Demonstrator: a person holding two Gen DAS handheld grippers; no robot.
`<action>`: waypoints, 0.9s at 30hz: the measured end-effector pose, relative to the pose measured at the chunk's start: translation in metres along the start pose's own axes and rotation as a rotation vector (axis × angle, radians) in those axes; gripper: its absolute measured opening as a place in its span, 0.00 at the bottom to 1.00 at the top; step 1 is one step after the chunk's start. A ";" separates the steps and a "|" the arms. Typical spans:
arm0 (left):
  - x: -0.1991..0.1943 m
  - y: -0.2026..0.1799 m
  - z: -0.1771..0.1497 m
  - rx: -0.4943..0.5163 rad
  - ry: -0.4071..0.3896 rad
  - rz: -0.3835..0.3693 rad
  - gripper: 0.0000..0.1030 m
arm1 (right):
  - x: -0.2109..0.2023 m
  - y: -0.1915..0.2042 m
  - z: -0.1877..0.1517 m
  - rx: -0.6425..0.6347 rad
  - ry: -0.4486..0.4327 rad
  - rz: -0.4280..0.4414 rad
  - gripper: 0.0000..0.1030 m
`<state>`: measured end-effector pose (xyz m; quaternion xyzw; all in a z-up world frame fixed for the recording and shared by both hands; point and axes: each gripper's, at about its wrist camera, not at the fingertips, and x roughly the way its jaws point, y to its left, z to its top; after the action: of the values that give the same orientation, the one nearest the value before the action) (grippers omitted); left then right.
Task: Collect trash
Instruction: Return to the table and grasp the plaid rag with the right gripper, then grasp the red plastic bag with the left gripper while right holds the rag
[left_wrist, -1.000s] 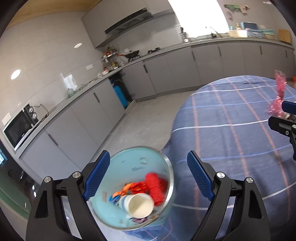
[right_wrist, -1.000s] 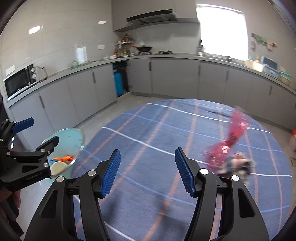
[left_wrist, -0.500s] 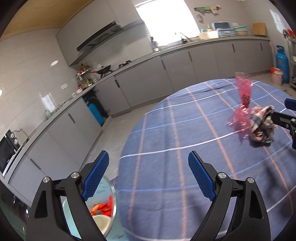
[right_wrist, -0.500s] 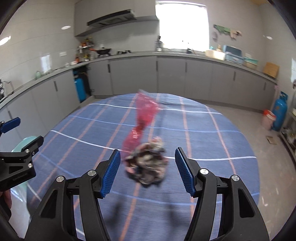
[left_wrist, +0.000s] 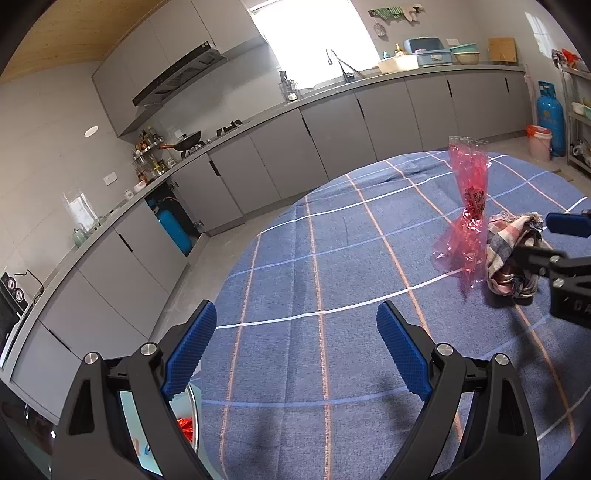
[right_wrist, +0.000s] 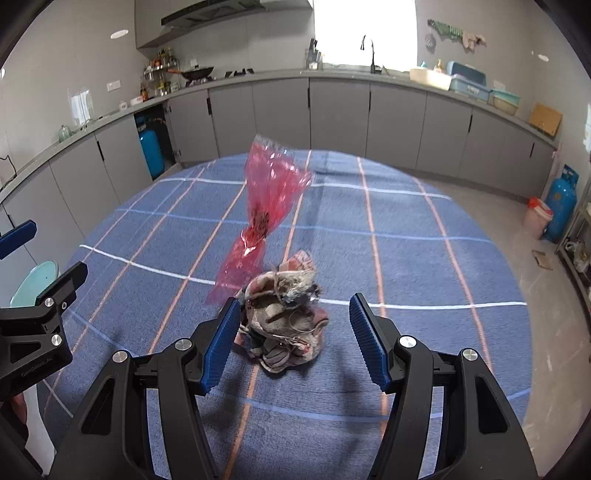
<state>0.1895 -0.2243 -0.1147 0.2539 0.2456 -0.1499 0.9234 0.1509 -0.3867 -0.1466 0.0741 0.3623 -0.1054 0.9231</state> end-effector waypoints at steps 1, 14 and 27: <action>0.000 -0.001 0.000 0.001 0.001 -0.003 0.85 | 0.003 0.000 -0.001 -0.002 0.018 0.007 0.49; -0.001 -0.032 0.021 0.035 -0.027 -0.064 0.85 | -0.029 -0.020 -0.004 0.003 -0.052 -0.012 0.08; 0.022 -0.101 0.051 0.100 -0.017 -0.181 0.84 | -0.033 -0.069 -0.012 0.053 -0.095 -0.104 0.08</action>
<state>0.1862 -0.3387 -0.1283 0.2752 0.2520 -0.2467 0.8944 0.1020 -0.4459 -0.1371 0.0745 0.3188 -0.1663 0.9302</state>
